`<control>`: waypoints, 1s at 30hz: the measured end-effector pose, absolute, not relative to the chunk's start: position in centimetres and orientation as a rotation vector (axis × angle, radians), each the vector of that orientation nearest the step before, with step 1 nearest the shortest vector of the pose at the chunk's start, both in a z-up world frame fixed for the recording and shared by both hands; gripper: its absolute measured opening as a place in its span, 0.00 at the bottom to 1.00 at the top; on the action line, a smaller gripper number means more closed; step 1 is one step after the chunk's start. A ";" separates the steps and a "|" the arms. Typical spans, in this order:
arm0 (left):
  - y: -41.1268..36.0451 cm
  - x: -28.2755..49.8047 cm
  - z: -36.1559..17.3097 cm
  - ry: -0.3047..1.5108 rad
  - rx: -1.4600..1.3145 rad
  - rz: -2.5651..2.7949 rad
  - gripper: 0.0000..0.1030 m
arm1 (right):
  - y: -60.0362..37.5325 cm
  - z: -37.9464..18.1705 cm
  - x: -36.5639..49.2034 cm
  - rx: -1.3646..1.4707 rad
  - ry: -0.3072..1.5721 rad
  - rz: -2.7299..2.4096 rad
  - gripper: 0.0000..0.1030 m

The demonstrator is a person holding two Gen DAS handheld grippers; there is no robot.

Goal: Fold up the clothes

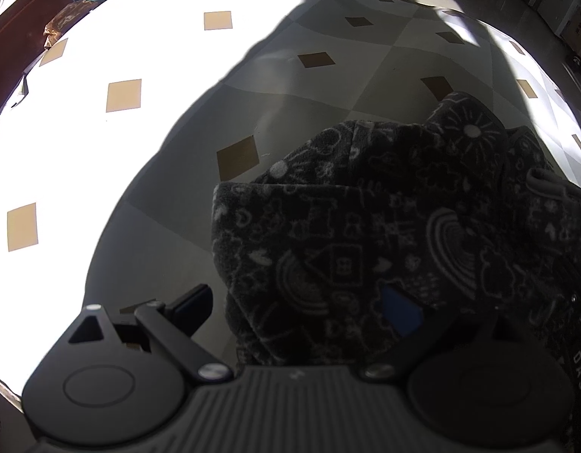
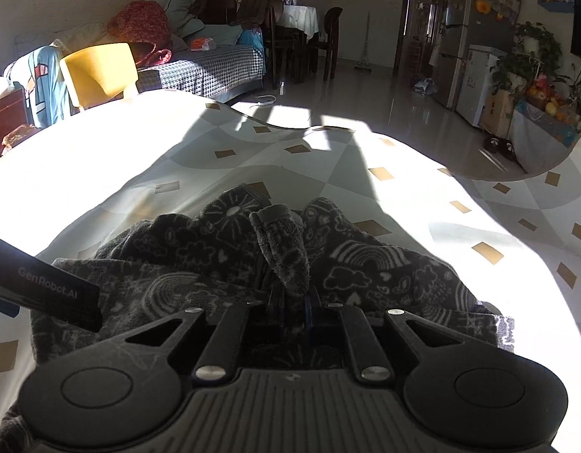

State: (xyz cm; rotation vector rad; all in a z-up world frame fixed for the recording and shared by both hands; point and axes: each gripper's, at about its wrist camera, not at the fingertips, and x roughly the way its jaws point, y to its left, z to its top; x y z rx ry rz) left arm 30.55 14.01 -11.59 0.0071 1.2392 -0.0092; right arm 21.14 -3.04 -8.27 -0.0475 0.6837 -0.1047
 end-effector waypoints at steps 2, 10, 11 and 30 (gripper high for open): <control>13.5 30.4 -11.7 1.240 0.017 -0.019 0.93 | -4.2 -7.7 19.9 -0.029 0.686 -0.156 0.09; 12.3 29.6 -11.9 1.237 0.065 -0.028 0.93 | -8.0 -8.3 16.7 0.021 0.833 -0.216 0.23; 12.4 29.6 -11.9 1.236 0.062 -0.025 0.93 | -8.2 -8.1 16.4 0.013 0.823 -0.222 0.25; 12.0 29.5 -11.2 1.173 0.116 -0.020 0.95 | -8.3 -9.2 17.2 -0.089 0.802 -0.167 0.28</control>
